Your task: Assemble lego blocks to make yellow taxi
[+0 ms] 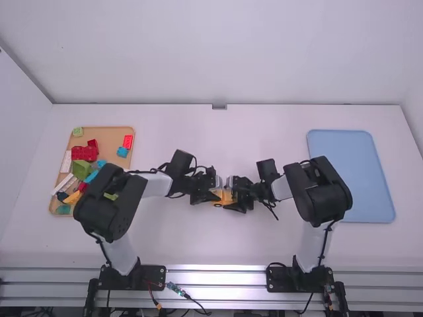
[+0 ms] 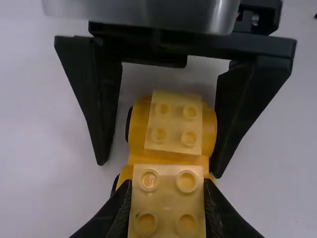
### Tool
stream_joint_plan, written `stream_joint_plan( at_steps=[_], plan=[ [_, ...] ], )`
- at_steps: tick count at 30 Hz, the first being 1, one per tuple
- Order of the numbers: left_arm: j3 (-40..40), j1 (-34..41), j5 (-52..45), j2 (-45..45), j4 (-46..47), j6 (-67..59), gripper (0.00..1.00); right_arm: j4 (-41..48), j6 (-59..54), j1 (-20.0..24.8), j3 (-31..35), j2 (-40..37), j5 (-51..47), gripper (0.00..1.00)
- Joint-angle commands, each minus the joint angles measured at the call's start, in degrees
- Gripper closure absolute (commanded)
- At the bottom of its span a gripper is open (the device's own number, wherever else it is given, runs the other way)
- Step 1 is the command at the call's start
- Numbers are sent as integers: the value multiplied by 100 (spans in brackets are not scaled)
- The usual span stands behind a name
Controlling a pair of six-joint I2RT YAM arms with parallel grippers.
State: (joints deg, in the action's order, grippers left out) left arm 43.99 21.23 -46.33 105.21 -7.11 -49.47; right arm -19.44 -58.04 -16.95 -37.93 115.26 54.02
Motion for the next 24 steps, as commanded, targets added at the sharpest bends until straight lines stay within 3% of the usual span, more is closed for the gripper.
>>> stream_joint_plan(
  at_steps=[1, 9, 24],
  plan=[
    [63, 138, 118, -109, 61, -91, 98, 7, 72, 20, -68, 155, 175, 26],
    [63, 166, 285, -109, -50, -135, 98, 37, 79, 20, -68, 157, 168, 44],
    [170, 201, 372, -109, 249, -458, 98, 33, -31, -216, -79, 157, 168, 50]
  ],
)
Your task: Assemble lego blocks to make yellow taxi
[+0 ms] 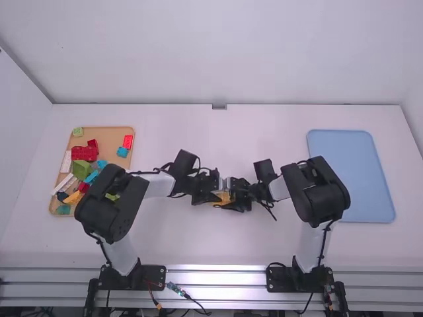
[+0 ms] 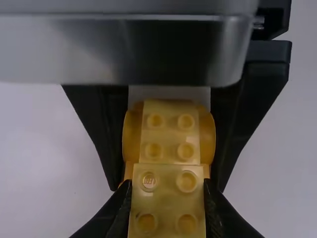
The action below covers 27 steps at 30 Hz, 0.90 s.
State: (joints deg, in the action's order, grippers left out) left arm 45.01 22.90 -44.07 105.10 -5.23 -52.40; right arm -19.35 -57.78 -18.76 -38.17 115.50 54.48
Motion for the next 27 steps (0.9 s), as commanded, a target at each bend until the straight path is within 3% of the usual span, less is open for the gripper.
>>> stream_joint_plan(
  at_steps=[1, 10, 12, 13, 14, 18, 19, 20, 21, 27],
  plan=[
    [68, 35, 177, -96, 72, -161, 98, 24, -55, -39, -52, 133, 125, 50],
    [68, 35, 304, -96, 68, -163, 98, 26, -55, -85, -44, 133, 127, 47],
    [68, 37, 300, -96, 70, -163, 89, 35, -50, -68, -57, 133, 125, 47],
    [68, 37, 295, -96, 68, -161, 71, 28, -24, -79, -57, 133, 127, 47],
    [68, 37, 293, -96, 61, -161, 60, 15, 15, -85, -55, 133, 125, 47],
    [68, 37, 298, -98, 22, -126, 55, 28, 7, -13, -50, 133, 127, 46],
    [76, 37, 298, -98, 26, -124, 48, 28, 7, 2, -50, 133, 127, 46],
    [90, 35, 291, -101, 39, -120, 19, 26, 7, 20, -48, 133, 127, 47],
    [103, 35, 295, -103, 55, -120, 1, 31, 9, 37, -48, 133, 125, 47],
    [216, -46, 293, -389, 321, -104, 1, 26, 94, 87, -46, 133, 127, 47]
  ],
)
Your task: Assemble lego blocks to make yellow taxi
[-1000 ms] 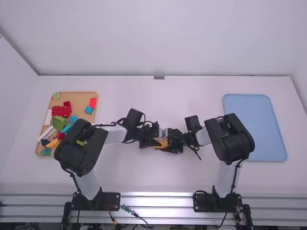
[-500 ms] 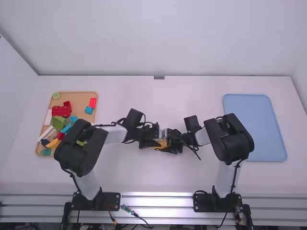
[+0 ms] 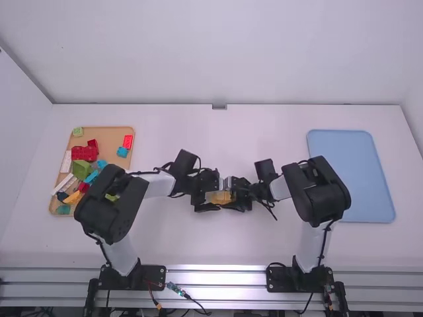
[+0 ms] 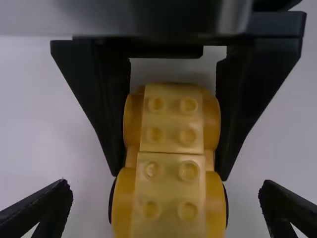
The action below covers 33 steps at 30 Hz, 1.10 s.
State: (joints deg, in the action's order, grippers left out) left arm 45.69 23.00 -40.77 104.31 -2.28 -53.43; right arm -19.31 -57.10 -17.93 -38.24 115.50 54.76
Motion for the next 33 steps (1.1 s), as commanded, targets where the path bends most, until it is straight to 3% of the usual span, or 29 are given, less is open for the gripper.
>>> stream_joint_plan(
  at_steps=[1, 5, 7, 8, 9, 10, 12, 26, 33],
  plan=[
    [170, -50, -32, -415, 133, -43, 1, 17, 24, -11, -39, 133, 98, 47],
    [166, -52, -83, -682, 203, -39, 1, 22, 24, -61, -37, 133, 94, 47],
    [166, -50, -54, -750, 205, -41, 10, 20, 22, -85, -39, 133, 87, 47],
    [166, -52, -56, -765, 203, -39, 22, 17, 24, -94, -37, 133, 90, 46],
    [166, -50, -76, -769, 186, -39, 45, 17, 20, -85, -37, 133, 92, 46],
    [166, -50, -83, -767, 186, -34, 75, 22, 7, -74, -39, 133, 92, 47],
    [166, -50, -76, -767, 208, -17, 98, 20, 11, -76, -37, 133, 94, 46],
    [-151, -70, -491, -767, 17, -281, 98, 20, 9, -76, -37, 133, 98, 47],
    [-400, -365, -918, -570, -608, 108, 98, 20, 11, -76, -37, 133, 98, 46]
  ],
)
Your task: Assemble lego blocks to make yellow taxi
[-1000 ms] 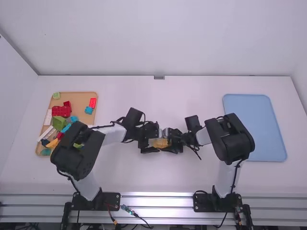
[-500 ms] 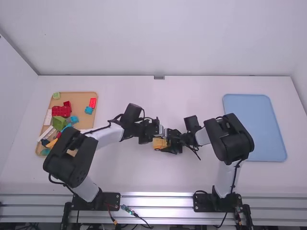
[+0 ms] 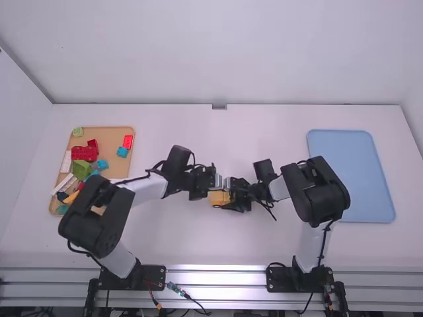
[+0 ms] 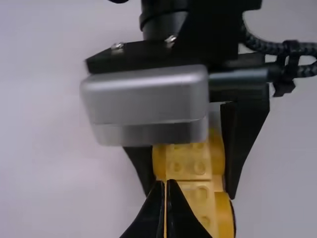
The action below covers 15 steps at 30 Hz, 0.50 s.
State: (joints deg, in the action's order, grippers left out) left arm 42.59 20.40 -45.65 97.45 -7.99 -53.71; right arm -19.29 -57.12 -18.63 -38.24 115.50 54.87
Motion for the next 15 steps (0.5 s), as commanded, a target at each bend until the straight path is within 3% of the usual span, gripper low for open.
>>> stream_joint_plan(
  at_steps=[1, 15],
  plan=[
    [-90, -136, -507, 157, -57, 138, 98, 17, 28, -4, -39, 133, 85, 47],
    [-87, -103, -756, 765, -278, 184, 98, 17, 28, -4, -37, 133, 85, 47]
  ],
)
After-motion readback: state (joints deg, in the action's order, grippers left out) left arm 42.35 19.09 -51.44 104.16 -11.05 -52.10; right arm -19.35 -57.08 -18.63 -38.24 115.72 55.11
